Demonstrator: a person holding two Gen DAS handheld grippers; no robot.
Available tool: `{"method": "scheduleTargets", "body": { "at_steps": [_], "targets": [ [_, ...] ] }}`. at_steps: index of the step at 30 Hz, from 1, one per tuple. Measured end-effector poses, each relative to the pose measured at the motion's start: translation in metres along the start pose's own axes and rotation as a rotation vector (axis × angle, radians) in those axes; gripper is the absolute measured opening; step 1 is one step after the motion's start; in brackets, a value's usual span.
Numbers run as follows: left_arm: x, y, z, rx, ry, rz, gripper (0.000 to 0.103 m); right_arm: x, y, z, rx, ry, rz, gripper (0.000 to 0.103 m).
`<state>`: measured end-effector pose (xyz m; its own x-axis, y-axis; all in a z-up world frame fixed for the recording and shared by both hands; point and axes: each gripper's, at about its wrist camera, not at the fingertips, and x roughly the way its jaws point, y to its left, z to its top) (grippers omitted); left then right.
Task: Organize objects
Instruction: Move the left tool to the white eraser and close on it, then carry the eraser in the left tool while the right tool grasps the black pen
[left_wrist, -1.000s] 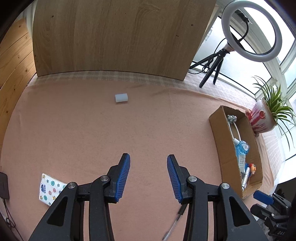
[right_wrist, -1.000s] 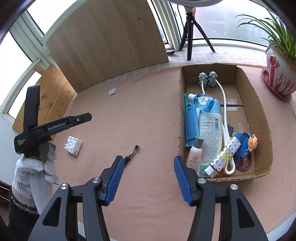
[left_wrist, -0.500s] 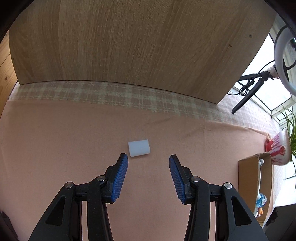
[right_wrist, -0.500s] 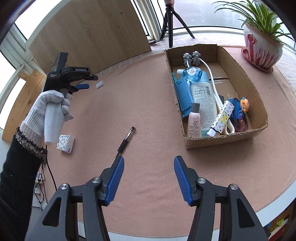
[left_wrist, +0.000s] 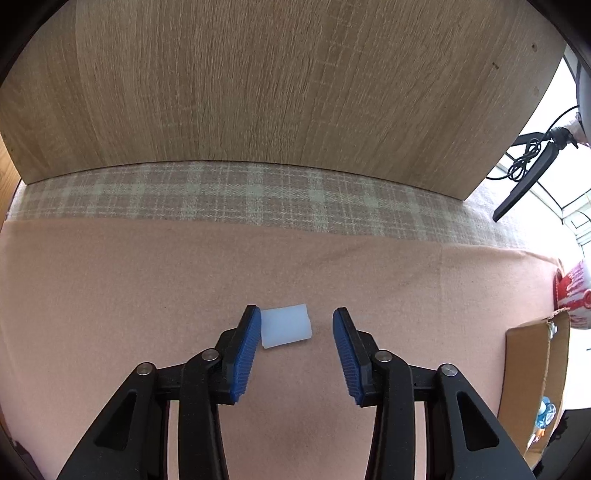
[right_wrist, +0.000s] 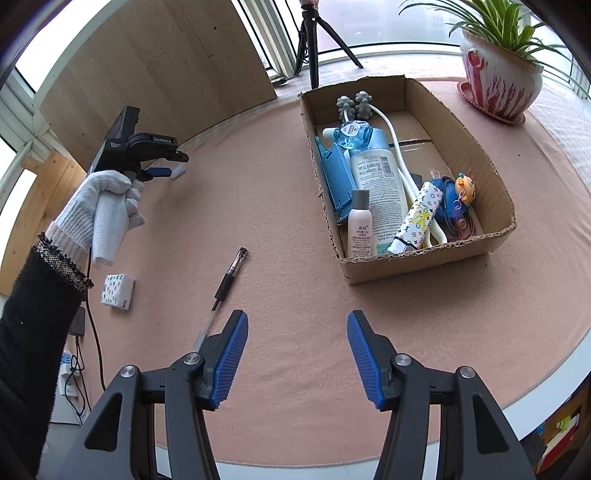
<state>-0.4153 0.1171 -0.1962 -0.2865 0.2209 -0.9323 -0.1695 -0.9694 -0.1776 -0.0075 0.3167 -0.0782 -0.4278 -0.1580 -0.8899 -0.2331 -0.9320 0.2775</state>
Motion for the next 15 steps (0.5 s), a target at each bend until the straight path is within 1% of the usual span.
{"method": "scheduleTargets", "body": {
  "at_steps": [1, 2, 6, 10, 12, 15],
  "targets": [
    [0.003, 0.001, 0.0, 0.001, 0.001, 0.009, 0.03, 0.001, 0.0, 0.0, -0.003, 0.002, 0.0, 0.052],
    [0.004, 0.002, -0.001, 0.0, -0.001, 0.013, 0.028, 0.002, 0.001, 0.0, -0.007, 0.005, -0.001, 0.052],
    [0.002, 0.011, -0.003, -0.014, -0.011, -0.026, 0.024, 0.005, 0.004, 0.001, -0.021, 0.012, 0.003, 0.052],
    [-0.007, 0.015, -0.012, -0.009, -0.016, -0.056, 0.023, 0.008, 0.006, 0.002, -0.033, 0.018, 0.012, 0.052],
    [-0.014, 0.015, -0.024, -0.01, -0.018, -0.08, 0.023, 0.01, 0.009, 0.004, -0.044, 0.021, 0.021, 0.052],
    [-0.026, 0.012, -0.05, 0.019, -0.013, -0.099, 0.023, 0.016, 0.016, 0.006, -0.071, 0.031, 0.037, 0.052]
  ]
}}
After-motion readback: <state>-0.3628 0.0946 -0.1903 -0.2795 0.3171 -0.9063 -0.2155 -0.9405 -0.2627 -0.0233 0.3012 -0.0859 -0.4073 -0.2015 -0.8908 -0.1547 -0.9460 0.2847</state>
